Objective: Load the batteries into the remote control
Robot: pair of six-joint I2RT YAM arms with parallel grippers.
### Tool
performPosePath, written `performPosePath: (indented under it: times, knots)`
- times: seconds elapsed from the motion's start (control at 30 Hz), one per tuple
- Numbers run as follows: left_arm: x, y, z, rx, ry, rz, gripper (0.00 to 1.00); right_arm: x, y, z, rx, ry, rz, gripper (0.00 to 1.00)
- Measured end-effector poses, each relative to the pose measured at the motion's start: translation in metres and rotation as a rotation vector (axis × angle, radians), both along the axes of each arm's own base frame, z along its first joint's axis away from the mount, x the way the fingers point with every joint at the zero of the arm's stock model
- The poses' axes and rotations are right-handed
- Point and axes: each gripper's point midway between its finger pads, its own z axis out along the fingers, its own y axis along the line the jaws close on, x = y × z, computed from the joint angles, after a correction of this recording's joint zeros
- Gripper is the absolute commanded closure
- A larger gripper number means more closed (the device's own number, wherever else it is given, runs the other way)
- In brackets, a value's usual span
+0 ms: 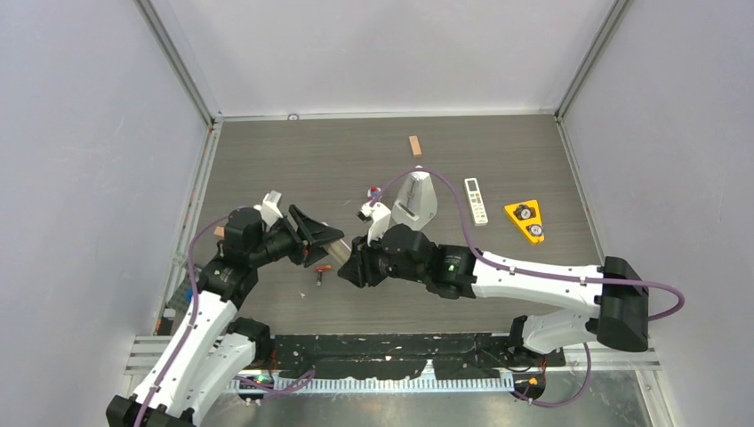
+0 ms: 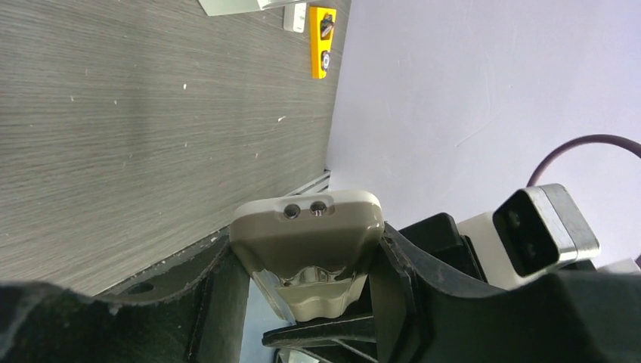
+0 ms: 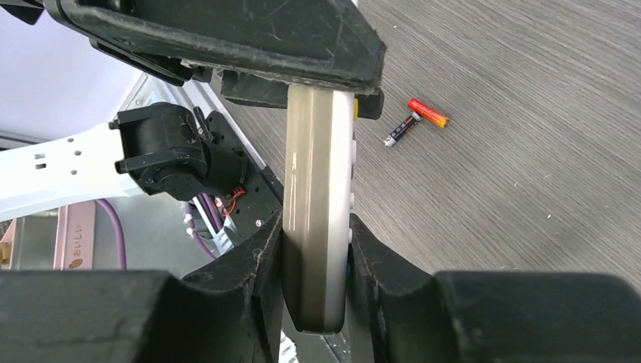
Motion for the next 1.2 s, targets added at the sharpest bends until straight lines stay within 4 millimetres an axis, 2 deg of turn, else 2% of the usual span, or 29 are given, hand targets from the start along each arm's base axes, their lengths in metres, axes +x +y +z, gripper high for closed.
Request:
performPosePath:
  times: [0.1,0.23,0.5,0.67,0.77,0.87,0.93,1.2]
  knots:
    - [-0.004,-0.001,0.005,-0.01,-0.052,-0.021,0.22,-0.004,-0.002,0.004,0.032,0.012,0.009,0.95]
    - [-0.009,-0.006,0.019,-0.002,-0.201,-0.105,0.14,-0.006,-0.015,0.011,0.09,0.058,0.035,0.95]
    - [-0.03,-0.015,0.049,0.006,-0.49,-0.311,0.16,-0.008,-0.057,0.022,0.271,0.23,0.188,0.95]
    - [-0.043,-0.022,0.057,-0.027,-0.548,-0.441,0.17,-0.031,-0.061,0.034,0.304,0.272,0.331,0.94]
    - [-0.042,-0.023,0.062,0.001,-0.575,-0.484,0.17,-0.048,-0.063,0.04,0.314,0.298,0.426,0.94]
    - [-0.041,-0.023,0.065,0.029,-0.591,-0.518,0.28,-0.059,-0.065,0.043,0.318,0.316,0.492,0.94]
    - [-0.045,-0.023,0.065,0.032,-0.602,-0.542,0.31,-0.062,-0.065,0.045,0.32,0.322,0.511,0.94]
    - [-0.069,-0.022,0.066,-0.011,-0.641,-0.642,0.3,-0.064,-0.064,0.04,0.31,0.352,0.529,0.95]
